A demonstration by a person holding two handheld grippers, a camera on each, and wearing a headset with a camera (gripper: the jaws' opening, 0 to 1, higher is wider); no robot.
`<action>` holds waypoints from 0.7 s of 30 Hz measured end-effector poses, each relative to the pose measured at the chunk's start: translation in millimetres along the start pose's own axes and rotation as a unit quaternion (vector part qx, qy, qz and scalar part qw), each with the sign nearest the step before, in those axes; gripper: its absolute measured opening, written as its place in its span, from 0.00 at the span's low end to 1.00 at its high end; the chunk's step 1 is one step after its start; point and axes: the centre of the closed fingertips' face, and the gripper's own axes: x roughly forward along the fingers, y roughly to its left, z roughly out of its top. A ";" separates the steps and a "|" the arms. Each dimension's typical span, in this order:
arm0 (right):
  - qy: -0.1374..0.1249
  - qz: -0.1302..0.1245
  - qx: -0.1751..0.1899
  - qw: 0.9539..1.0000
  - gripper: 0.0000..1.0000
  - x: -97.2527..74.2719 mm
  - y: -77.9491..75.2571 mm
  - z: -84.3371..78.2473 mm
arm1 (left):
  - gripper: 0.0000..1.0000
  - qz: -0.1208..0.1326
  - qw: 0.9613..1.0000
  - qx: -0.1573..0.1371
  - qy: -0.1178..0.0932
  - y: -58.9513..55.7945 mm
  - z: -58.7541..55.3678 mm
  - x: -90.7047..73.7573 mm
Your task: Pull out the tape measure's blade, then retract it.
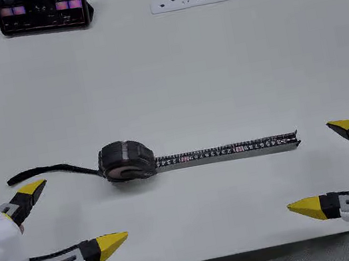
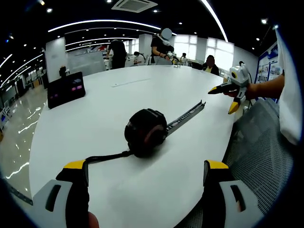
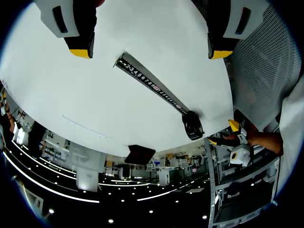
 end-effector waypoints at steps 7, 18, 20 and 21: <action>-0.001 -0.001 0.001 1.000 0.99 -0.5 -0.9 -0.2 | 0.99 0.003 1.000 0.001 0.001 1.7 -0.1 -1.2; -0.002 0.004 -0.003 1.000 0.99 1.2 4.8 -3.2 | 0.99 0.001 1.000 0.002 0.004 -1.4 -3.3 -1.8; -0.002 0.005 -0.006 1.000 0.99 1.4 5.8 -2.6 | 0.99 0.000 1.000 0.001 0.005 -1.8 -3.9 -2.2; -0.003 0.006 -0.006 1.000 0.99 1.6 6.0 -2.3 | 0.99 0.001 1.000 0.002 0.006 -1.9 -4.4 -2.6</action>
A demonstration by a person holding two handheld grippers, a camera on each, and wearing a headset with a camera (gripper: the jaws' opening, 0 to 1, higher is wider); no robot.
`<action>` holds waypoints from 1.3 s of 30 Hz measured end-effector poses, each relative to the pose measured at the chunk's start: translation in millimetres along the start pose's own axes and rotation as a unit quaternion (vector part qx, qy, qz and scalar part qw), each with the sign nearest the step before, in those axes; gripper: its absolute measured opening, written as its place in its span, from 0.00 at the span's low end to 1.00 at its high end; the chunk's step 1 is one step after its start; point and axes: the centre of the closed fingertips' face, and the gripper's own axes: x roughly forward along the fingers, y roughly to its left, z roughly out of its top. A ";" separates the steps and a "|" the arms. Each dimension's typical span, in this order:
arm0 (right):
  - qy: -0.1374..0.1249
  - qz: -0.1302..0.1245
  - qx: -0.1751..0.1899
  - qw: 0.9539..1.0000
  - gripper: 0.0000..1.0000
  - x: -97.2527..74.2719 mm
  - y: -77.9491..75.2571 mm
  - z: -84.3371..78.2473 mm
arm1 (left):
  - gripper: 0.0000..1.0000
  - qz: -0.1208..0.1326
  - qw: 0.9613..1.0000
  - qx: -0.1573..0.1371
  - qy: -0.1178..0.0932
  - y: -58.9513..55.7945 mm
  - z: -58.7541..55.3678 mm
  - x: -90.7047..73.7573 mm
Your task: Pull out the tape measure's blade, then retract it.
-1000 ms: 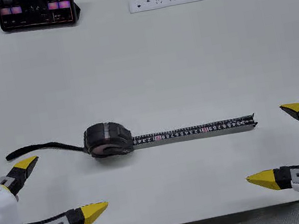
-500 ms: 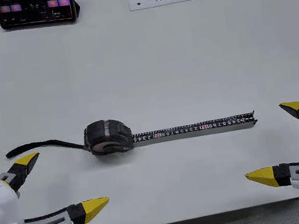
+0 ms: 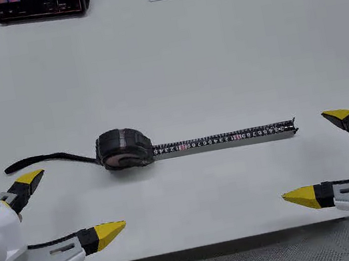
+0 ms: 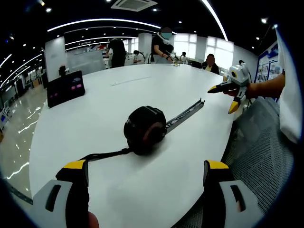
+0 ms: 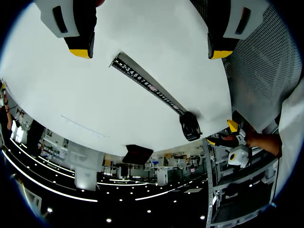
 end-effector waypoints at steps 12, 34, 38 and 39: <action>0.001 0.008 -0.004 1.000 0.99 1.3 2.5 1.1 | 0.99 0.003 1.000 0.003 0.004 0.0 -2.9 -3.7; 0.005 0.015 -0.008 1.000 0.97 1.7 1.6 5.3 | 0.99 0.001 1.000 0.014 0.003 1.2 1.0 -2.7; 0.004 0.016 -0.008 1.000 0.97 1.4 2.5 5.4 | 0.99 0.000 1.000 0.014 0.001 0.4 1.7 -3.6; 0.004 0.015 -0.009 1.000 0.97 1.4 2.5 5.4 | 0.99 0.000 1.000 0.014 0.001 0.3 1.6 -3.5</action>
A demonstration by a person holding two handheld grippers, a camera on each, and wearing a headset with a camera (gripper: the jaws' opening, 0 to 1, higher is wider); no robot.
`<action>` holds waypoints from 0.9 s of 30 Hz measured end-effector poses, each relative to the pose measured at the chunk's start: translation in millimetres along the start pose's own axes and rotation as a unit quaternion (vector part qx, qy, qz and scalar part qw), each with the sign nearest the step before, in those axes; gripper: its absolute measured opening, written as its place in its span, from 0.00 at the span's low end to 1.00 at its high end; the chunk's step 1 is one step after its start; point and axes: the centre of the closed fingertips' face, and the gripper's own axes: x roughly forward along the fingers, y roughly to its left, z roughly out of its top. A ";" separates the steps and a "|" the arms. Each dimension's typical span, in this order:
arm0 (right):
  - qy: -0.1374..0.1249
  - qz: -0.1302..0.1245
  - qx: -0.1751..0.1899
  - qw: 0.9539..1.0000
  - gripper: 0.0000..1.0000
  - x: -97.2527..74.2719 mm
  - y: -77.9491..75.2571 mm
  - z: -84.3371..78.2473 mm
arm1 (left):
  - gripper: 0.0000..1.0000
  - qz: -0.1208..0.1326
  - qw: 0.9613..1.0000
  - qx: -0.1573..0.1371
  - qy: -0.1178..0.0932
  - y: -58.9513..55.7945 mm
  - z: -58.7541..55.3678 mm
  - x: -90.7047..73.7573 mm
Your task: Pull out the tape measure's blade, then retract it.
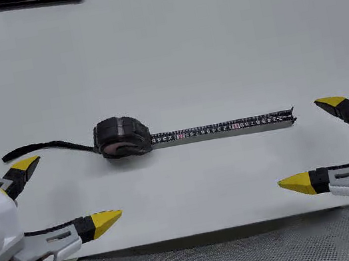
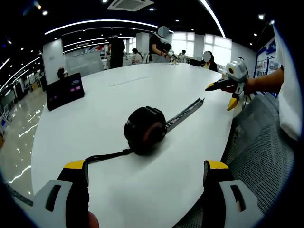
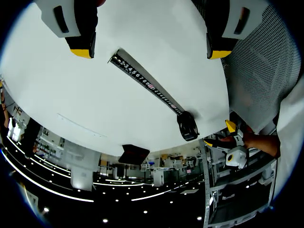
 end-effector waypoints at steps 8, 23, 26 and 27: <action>-0.001 0.000 -0.003 1.000 0.96 0.6 0.6 1.0 | 0.99 0.001 1.000 0.000 -0.003 -0.2 1.2 -0.9; -0.002 -0.001 -0.002 1.000 0.96 0.6 -2.2 2.6 | 0.99 -0.001 1.000 -0.005 -0.009 1.3 4.6 2.0; -0.003 -0.001 -0.002 1.000 0.96 0.4 -1.9 3.5 | 0.99 -0.002 1.000 -0.006 -0.010 1.2 4.7 2.0; -0.003 -0.002 -0.003 1.000 0.96 0.4 -2.0 3.4 | 0.99 -0.002 1.000 -0.007 -0.010 1.3 4.7 2.0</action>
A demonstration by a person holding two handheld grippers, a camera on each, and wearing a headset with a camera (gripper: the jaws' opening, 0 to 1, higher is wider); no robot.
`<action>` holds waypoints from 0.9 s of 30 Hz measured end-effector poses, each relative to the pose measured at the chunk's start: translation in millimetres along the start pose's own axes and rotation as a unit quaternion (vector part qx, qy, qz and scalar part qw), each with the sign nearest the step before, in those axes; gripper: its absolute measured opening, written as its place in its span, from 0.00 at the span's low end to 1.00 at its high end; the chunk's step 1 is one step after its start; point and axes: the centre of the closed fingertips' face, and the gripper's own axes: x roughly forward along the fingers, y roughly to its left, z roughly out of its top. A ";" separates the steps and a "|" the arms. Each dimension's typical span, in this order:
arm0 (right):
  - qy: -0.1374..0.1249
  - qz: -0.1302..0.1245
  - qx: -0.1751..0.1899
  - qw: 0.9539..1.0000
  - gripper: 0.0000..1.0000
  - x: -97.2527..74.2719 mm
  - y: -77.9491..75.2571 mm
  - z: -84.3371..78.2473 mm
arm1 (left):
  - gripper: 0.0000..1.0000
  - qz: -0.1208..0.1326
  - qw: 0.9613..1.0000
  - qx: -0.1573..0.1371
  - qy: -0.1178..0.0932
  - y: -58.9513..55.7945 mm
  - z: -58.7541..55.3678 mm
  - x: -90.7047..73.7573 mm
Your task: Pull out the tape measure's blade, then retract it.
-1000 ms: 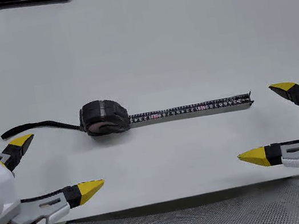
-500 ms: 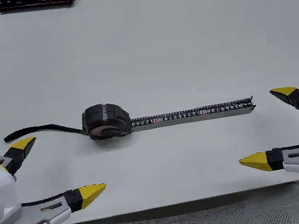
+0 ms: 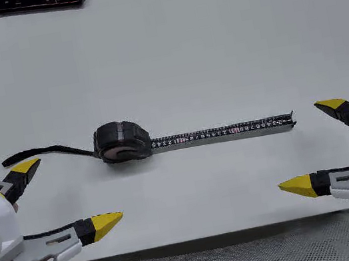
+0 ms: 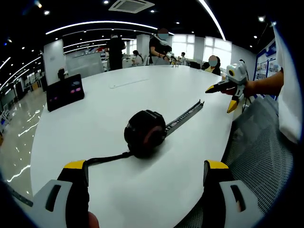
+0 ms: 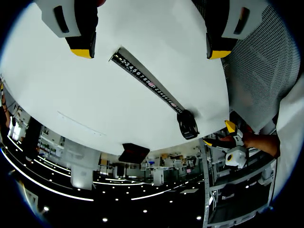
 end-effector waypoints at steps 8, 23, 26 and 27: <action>-0.002 0.001 0.000 1.000 0.96 -0.6 0.5 2.3 | 0.99 0.002 1.000 -0.002 -0.002 0.6 1.3 -0.8; -0.007 0.002 0.003 1.000 0.96 0.2 0.5 3.9 | 0.99 -0.002 1.000 -0.013 -0.007 -2.7 4.5 3.1; -0.006 0.003 0.004 1.000 0.96 1.0 1.0 3.4 | 0.99 -0.001 1.000 -0.014 -0.008 -2.3 5.9 3.9; -0.006 0.003 0.004 1.000 0.96 1.3 1.2 3.4 | 0.99 -0.001 1.000 -0.014 -0.008 -2.5 6.4 4.4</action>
